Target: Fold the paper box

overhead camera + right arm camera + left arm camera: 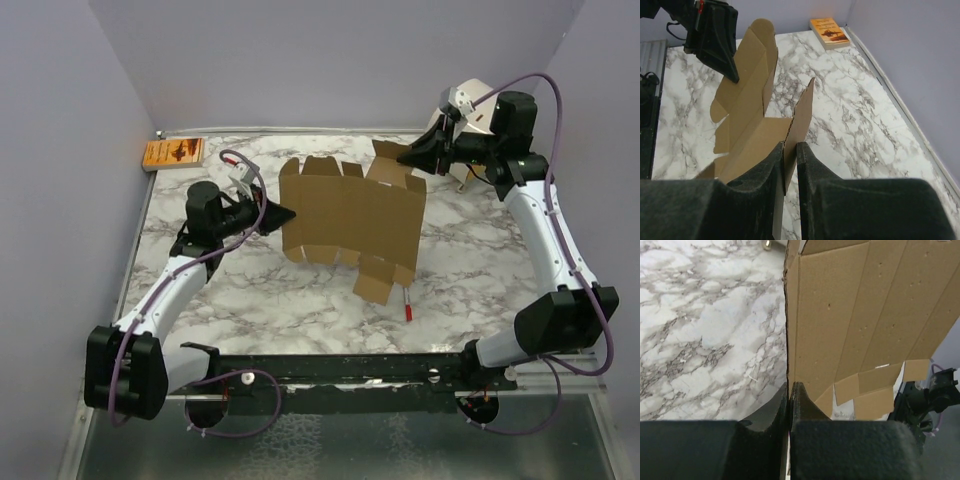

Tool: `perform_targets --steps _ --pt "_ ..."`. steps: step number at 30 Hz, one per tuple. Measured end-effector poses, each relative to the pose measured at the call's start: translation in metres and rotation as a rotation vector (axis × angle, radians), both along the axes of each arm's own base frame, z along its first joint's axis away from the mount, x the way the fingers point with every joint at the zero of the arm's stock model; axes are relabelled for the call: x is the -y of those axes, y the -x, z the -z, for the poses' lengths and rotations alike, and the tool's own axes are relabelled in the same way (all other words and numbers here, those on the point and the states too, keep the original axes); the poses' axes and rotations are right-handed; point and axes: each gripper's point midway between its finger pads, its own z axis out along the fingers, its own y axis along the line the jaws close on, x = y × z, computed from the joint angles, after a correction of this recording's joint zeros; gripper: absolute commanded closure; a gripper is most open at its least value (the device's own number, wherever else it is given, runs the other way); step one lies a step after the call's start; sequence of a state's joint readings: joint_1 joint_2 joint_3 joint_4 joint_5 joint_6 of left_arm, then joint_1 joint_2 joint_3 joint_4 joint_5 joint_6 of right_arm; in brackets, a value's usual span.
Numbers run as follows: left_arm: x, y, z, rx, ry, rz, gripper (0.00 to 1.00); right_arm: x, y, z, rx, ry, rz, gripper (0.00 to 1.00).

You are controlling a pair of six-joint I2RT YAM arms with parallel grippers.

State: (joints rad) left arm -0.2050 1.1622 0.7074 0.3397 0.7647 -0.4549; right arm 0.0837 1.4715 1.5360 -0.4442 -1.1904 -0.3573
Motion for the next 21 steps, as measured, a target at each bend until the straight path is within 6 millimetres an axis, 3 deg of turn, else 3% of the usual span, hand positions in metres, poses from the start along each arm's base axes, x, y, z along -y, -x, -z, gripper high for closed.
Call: perform_targets --steps 10,21 --pt "-0.005 0.001 0.009 -0.144 -0.149 0.037 1.00 -0.002 -0.003 0.017 -0.056 -0.027 0.002 0.79" --pt "-0.011 -0.007 0.022 -0.257 -0.273 0.056 1.00 -0.004 0.001 0.080 -0.185 -0.036 -0.021 0.74"
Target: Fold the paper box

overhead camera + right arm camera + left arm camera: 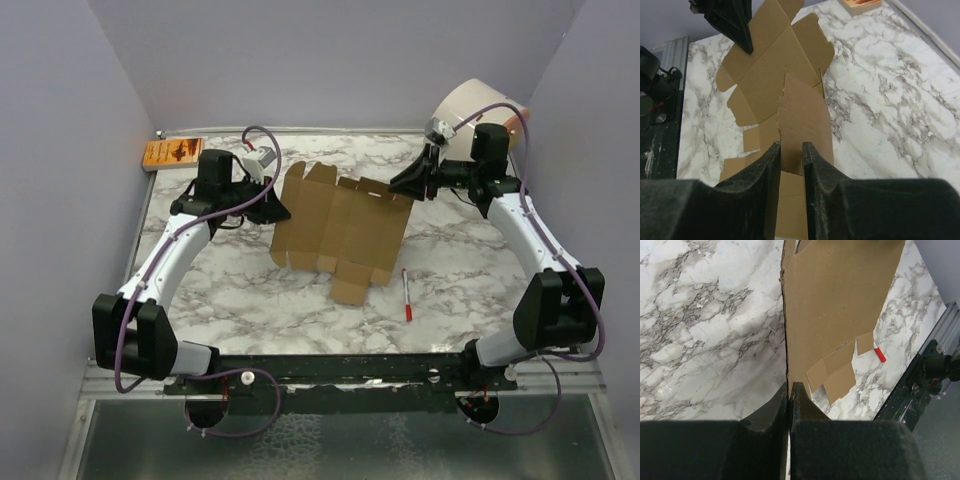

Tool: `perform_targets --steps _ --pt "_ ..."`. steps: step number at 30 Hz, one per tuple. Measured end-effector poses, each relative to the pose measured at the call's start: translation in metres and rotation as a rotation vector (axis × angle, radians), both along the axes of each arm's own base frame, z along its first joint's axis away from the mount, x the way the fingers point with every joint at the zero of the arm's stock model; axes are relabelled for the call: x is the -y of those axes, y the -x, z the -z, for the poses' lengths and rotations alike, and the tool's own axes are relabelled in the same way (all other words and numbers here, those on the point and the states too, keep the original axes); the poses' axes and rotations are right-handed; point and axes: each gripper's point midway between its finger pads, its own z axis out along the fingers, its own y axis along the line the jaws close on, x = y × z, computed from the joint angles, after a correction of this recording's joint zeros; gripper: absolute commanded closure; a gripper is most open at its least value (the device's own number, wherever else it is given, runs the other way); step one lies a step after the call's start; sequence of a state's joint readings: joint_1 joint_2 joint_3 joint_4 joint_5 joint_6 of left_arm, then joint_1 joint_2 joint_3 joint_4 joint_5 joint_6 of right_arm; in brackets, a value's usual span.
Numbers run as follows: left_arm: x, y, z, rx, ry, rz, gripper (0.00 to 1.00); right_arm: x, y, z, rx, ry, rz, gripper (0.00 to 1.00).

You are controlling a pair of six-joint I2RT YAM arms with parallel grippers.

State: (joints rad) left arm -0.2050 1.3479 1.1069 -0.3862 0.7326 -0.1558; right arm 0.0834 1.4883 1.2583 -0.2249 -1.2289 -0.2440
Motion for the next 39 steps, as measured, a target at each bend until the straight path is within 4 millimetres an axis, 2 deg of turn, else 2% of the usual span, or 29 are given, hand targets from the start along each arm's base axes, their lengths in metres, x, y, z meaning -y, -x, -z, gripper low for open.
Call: perform_targets --steps 3,10,18,25,29,32,39 --pt "-0.003 -0.003 0.002 -0.012 -0.037 0.002 1.00 0.000 -0.001 0.016 -0.035 0.004 -0.001 0.68" --pt "-0.008 -0.009 0.014 -0.033 -0.141 0.016 1.00 0.001 0.002 0.039 -0.068 0.014 -0.003 0.37" --pt "-0.004 0.000 0.037 -0.058 -0.240 0.059 1.00 0.002 0.008 0.064 -0.072 0.020 -0.004 0.16" --pt "-0.004 -0.001 0.040 -0.023 -0.289 0.070 1.00 0.004 0.018 0.083 -0.062 0.012 0.005 0.11" --pt "-0.004 -0.002 0.037 0.011 -0.302 0.073 1.00 0.010 0.017 0.080 -0.066 -0.013 0.036 0.08" --pt "-0.003 -0.001 0.033 0.044 -0.303 0.076 1.00 0.017 0.018 0.075 -0.085 -0.051 0.059 0.00" --pt "-0.003 0.001 0.025 0.098 -0.295 0.079 1.00 0.031 0.031 0.078 -0.202 -0.139 0.077 0.00"
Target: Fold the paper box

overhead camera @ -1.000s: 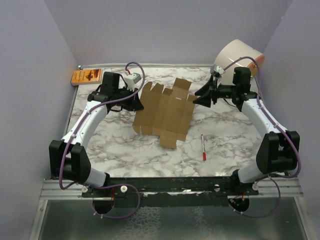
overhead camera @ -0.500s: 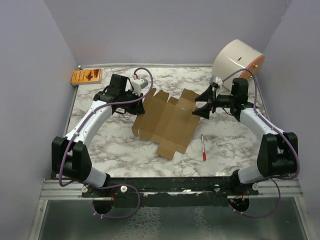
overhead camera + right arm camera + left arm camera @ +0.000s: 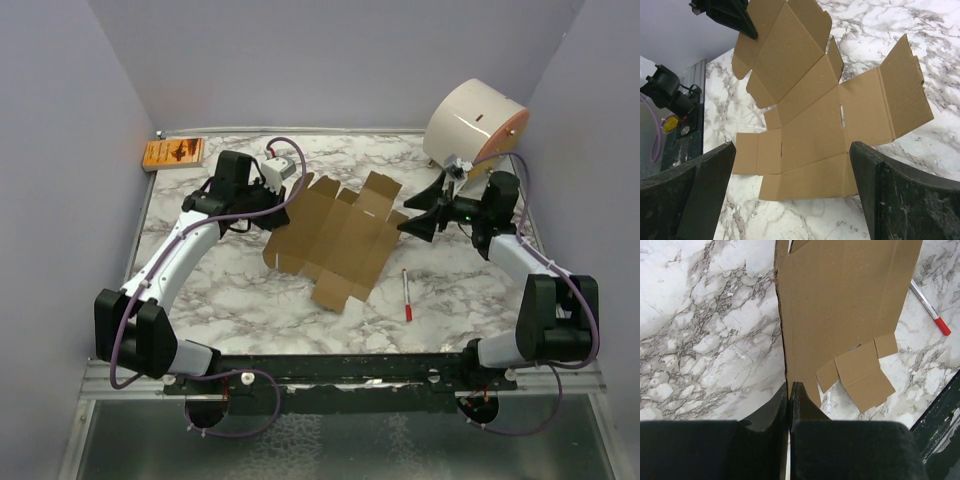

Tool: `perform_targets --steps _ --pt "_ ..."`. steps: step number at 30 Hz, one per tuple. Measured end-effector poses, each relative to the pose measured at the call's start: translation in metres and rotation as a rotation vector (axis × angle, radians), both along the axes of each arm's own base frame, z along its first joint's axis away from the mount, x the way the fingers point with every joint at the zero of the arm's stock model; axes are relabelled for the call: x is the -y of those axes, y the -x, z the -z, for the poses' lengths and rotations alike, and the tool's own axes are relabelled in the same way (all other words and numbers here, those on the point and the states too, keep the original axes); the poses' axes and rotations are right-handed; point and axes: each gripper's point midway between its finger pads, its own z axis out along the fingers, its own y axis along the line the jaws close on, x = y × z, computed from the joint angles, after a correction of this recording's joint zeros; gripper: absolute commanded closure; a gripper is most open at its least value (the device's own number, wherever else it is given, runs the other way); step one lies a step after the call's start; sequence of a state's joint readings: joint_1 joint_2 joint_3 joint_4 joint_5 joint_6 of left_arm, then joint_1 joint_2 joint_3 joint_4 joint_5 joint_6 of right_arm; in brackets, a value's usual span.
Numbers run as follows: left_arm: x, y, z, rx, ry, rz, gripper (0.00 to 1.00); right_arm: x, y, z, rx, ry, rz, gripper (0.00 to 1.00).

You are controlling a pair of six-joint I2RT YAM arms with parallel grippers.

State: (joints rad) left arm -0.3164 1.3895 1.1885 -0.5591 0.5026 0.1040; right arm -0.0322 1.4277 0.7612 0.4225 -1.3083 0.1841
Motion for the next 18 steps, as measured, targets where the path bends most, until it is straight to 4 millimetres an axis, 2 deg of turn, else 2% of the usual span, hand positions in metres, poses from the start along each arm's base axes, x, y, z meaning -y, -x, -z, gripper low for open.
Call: perform_targets --steps 6,12,18 --pt "0.000 -0.001 -0.002 0.014 0.005 0.000 1.00 0.001 0.008 0.002 -0.013 -0.005 0.009 0.00" --pt "0.001 -0.002 -0.003 0.027 0.009 0.000 1.00 0.002 0.018 0.022 -0.071 -0.008 0.056 0.00" --pt "0.001 -0.002 -0.004 0.034 0.011 0.000 1.00 0.005 0.018 0.041 -0.149 -0.018 0.131 0.02"
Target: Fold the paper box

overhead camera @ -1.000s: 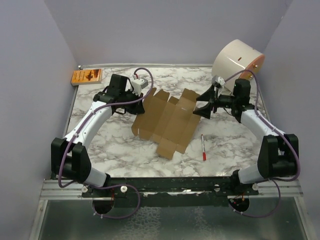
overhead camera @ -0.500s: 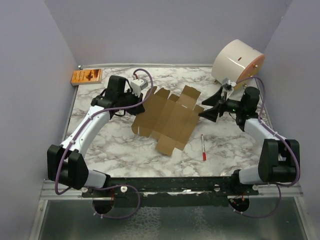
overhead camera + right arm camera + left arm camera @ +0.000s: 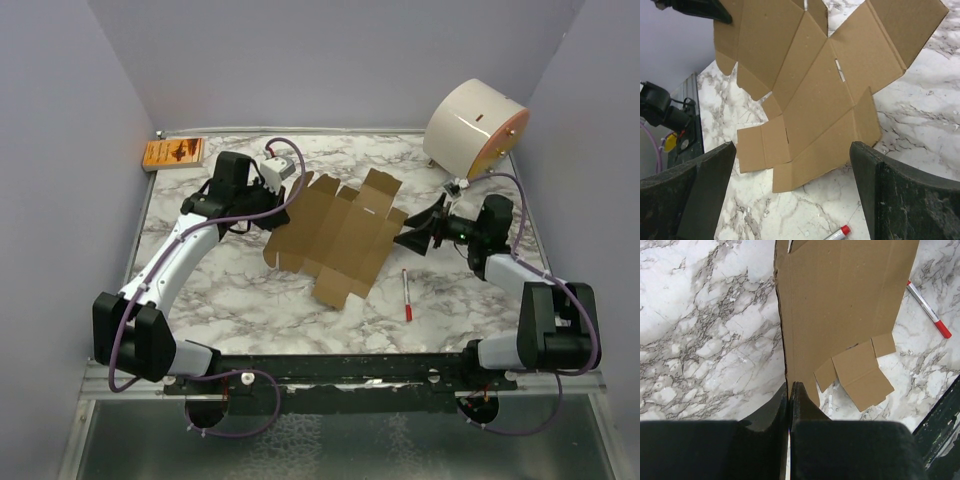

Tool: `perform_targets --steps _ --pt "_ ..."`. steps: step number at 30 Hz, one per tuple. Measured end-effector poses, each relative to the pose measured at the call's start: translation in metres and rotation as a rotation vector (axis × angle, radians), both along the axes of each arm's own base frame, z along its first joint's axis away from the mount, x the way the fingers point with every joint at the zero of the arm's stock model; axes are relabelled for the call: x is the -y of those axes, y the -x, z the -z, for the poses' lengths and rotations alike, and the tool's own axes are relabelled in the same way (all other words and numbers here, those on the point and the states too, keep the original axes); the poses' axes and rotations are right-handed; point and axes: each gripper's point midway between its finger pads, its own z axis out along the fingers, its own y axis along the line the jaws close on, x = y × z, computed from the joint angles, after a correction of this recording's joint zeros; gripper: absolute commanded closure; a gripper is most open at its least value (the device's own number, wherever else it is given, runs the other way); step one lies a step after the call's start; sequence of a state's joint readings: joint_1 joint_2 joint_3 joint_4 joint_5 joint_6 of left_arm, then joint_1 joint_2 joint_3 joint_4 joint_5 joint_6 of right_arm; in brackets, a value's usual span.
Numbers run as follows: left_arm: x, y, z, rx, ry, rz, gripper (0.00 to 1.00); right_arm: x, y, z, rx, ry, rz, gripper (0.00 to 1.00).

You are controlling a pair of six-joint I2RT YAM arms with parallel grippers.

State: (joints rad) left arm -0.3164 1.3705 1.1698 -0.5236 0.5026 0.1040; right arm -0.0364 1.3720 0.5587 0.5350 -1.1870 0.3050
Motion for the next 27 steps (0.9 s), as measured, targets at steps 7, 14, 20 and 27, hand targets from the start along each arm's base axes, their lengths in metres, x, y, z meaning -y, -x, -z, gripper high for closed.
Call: perform_targets --steps 7,14,20,27 --pt "0.000 0.000 -0.001 0.012 0.004 0.000 1.00 0.004 -0.012 0.015 -0.069 -0.009 0.079 0.07" --pt "0.000 -0.001 -0.003 0.021 0.007 0.000 1.00 0.005 -0.013 0.038 -0.169 -0.023 0.115 0.15" --pt "0.001 -0.002 -0.003 0.026 0.009 0.000 1.00 0.004 -0.015 0.050 -0.209 -0.034 0.118 0.24" --pt "0.002 -0.004 -0.003 0.032 0.015 -0.002 1.00 -0.007 -0.012 0.061 -0.242 -0.037 0.087 0.34"
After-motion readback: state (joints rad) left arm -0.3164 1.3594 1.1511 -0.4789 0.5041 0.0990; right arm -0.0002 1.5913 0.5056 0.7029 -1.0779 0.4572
